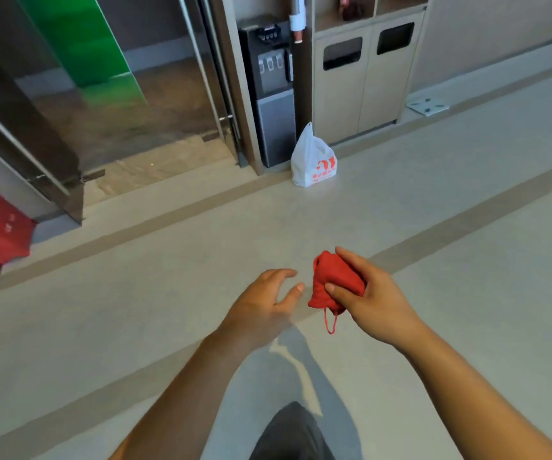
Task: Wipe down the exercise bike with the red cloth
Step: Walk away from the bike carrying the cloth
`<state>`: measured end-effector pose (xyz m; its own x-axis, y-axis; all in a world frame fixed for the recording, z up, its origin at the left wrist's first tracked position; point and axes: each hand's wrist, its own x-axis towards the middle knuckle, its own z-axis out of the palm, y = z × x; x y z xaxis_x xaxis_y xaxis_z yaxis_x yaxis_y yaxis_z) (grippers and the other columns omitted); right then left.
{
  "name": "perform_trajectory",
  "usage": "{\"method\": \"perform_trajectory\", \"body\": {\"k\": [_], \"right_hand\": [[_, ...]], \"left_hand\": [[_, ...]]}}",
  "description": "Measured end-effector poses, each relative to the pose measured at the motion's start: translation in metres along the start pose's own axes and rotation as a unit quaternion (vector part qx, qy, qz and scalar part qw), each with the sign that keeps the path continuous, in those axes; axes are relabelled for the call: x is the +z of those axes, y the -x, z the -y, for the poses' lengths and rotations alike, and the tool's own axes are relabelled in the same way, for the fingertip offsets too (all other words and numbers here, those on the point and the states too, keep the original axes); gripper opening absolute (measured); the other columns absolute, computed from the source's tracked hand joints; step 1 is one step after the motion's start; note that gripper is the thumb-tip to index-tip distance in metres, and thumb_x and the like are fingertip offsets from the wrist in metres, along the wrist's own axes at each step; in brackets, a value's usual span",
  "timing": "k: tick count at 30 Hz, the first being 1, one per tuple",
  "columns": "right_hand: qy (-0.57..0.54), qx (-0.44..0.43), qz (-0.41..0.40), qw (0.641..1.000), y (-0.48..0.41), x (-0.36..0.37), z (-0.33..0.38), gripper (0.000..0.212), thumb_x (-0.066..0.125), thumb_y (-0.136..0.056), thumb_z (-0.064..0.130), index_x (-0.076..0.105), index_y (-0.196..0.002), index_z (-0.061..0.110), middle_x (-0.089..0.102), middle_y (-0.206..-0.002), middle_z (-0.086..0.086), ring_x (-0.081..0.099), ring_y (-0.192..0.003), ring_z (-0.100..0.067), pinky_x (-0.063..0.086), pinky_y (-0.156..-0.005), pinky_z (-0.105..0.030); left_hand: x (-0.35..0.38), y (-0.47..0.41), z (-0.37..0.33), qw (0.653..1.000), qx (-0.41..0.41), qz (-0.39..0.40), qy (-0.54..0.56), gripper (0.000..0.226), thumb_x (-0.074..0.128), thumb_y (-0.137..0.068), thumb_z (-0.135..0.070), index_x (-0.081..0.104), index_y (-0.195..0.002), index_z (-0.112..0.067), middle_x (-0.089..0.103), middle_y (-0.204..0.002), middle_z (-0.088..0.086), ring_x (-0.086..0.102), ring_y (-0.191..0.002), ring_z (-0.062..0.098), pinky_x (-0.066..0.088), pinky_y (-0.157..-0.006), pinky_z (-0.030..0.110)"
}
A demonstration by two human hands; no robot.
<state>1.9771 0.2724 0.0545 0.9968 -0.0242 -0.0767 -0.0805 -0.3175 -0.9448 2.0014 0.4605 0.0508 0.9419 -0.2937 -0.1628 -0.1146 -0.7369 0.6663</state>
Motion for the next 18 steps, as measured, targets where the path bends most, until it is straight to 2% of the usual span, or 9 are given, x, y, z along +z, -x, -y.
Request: {"method": "perform_trajectory", "body": {"k": [3, 6, 8, 14, 15, 17, 18], "right_hand": [[0.02, -0.014, 0.03, 0.999, -0.087, -0.003, 0.005, 0.062, 0.067, -0.084, 0.013, 0.04, -0.139, 0.021, 0.052, -0.121, 0.008, 0.053, -0.105, -0.007, 0.04, -0.077, -0.001], [0.041, -0.026, 0.034, 0.998, -0.176, -0.011, 0.008, 0.063, 0.068, -0.084, 0.017, 0.039, -0.139, 0.024, 0.051, -0.12, 0.01, 0.054, -0.103, -0.008, 0.043, -0.081, -0.012], [0.046, -0.029, 0.022, 0.998, -0.236, -0.021, 0.012, 0.061, 0.067, -0.084, 0.02, 0.039, -0.139, 0.026, 0.05, -0.119, 0.012, 0.054, -0.097, -0.008, 0.043, -0.074, -0.009], [0.046, -0.009, -0.009, 0.999, -0.401, -0.059, 0.025, 0.058, 0.065, -0.086, 0.022, 0.039, -0.138, 0.028, 0.056, -0.119, 0.001, 0.06, -0.079, -0.01, 0.042, -0.052, -0.007], [0.045, -0.004, -0.017, 0.999, -0.425, -0.065, 0.025, 0.058, 0.065, -0.087, 0.021, 0.038, -0.138, 0.028, 0.056, -0.119, 0.0, 0.061, -0.081, -0.013, 0.043, -0.054, -0.008], [0.061, 0.004, -0.036, 0.997, -0.467, -0.076, 0.023, 0.059, 0.064, -0.087, 0.019, 0.038, -0.139, 0.027, 0.058, -0.12, 0.0, 0.062, -0.089, -0.018, 0.047, -0.068, -0.014], [0.07, 0.003, -0.046, 0.997, -0.486, -0.082, 0.021, 0.059, 0.064, -0.087, 0.017, 0.038, -0.139, 0.025, 0.059, -0.117, 0.002, 0.063, -0.089, -0.014, 0.046, -0.072, -0.014]], "left_hand": [[-0.017, -0.074, 0.011, 0.999, -0.026, -0.029, 0.011, 0.039, 0.04, -0.096, -0.045, 0.048, -0.131, -0.032, 0.045, -0.139, -0.012, 0.044, -0.122, 0.006, 0.03, -0.092, 0.019], [-0.04, -0.164, 0.016, 0.999, -0.012, -0.049, -0.003, 0.041, 0.039, -0.097, -0.045, 0.048, -0.133, -0.028, 0.045, -0.141, -0.008, 0.046, -0.123, 0.01, 0.032, -0.093, 0.021], [-0.057, -0.229, 0.013, 0.999, -0.001, -0.046, -0.007, 0.042, 0.039, -0.097, -0.045, 0.047, -0.134, -0.027, 0.045, -0.141, -0.007, 0.047, -0.122, 0.012, 0.033, -0.095, 0.023], [-0.107, -0.404, -0.002, 1.0, 0.02, -0.024, -0.002, 0.043, 0.039, -0.095, -0.049, 0.045, -0.134, -0.032, 0.045, -0.141, -0.01, 0.045, -0.125, 0.008, 0.033, -0.094, 0.021], [-0.112, -0.431, -0.004, 0.999, 0.024, -0.021, -0.004, 0.043, 0.039, -0.095, -0.048, 0.044, -0.135, -0.032, 0.045, -0.141, -0.011, 0.045, -0.125, 0.008, 0.032, -0.094, 0.021], [-0.119, -0.477, -0.008, 0.999, 0.03, -0.003, -0.012, 0.044, 0.039, -0.096, -0.049, 0.043, -0.136, -0.032, 0.044, -0.142, -0.011, 0.044, -0.127, 0.008, 0.031, -0.095, 0.021], [-0.121, -0.499, -0.011, 0.999, 0.033, 0.007, -0.019, 0.044, 0.038, -0.096, -0.049, 0.042, -0.136, -0.032, 0.044, -0.142, -0.011, 0.043, -0.128, 0.008, 0.031, -0.096, 0.021]]}}
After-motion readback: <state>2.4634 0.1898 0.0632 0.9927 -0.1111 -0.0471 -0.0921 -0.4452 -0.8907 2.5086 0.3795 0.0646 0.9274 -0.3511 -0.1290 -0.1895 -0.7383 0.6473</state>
